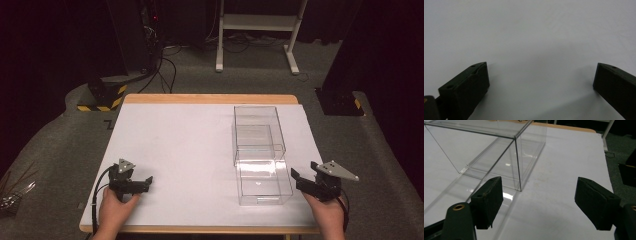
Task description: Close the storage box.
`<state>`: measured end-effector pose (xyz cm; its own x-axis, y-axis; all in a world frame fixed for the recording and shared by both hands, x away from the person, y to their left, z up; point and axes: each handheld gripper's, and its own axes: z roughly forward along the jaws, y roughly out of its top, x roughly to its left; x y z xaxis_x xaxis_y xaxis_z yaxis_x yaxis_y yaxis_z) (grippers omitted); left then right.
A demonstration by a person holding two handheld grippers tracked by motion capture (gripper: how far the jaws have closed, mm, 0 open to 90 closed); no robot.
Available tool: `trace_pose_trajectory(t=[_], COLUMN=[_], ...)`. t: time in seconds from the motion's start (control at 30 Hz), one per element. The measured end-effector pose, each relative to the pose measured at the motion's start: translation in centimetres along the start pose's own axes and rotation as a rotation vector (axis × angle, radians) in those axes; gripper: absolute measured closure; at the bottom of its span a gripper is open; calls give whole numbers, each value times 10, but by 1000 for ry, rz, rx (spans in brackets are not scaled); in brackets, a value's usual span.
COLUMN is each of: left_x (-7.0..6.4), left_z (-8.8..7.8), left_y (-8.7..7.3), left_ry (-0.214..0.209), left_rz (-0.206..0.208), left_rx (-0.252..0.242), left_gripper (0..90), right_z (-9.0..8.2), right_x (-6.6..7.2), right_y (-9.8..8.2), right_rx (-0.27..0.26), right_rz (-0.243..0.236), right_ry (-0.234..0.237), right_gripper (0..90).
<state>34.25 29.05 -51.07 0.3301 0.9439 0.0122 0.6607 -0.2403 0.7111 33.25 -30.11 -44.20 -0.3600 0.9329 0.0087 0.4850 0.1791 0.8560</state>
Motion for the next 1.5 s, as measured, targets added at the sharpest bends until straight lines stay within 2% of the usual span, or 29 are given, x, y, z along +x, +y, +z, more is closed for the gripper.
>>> trace_pose_trajectory(t=[0.33, 0.93, 1.07, 1.5], left_x=[0, 0, 0, 0], left_z=[0, 0, 0, 0], left_y=[0, 0, 0, 0], left_ry=[0, 0, 0, -1], left_rz=[-1, -1, -1, -2], left_rx=[-1, -1, -1, 0], left_gripper=[7, 7, 7, 6], right_z=[-20, -40, -44, -47], right_x=[6, 30, 36, 43], right_y=[6, -12, -17, -25], right_rx=[-71, -83, -75, -71], right_rz=[6, 0, -15, -12], right_ry=[30, 118, 126, 154], right_gripper=[228, 220, 219, 216])
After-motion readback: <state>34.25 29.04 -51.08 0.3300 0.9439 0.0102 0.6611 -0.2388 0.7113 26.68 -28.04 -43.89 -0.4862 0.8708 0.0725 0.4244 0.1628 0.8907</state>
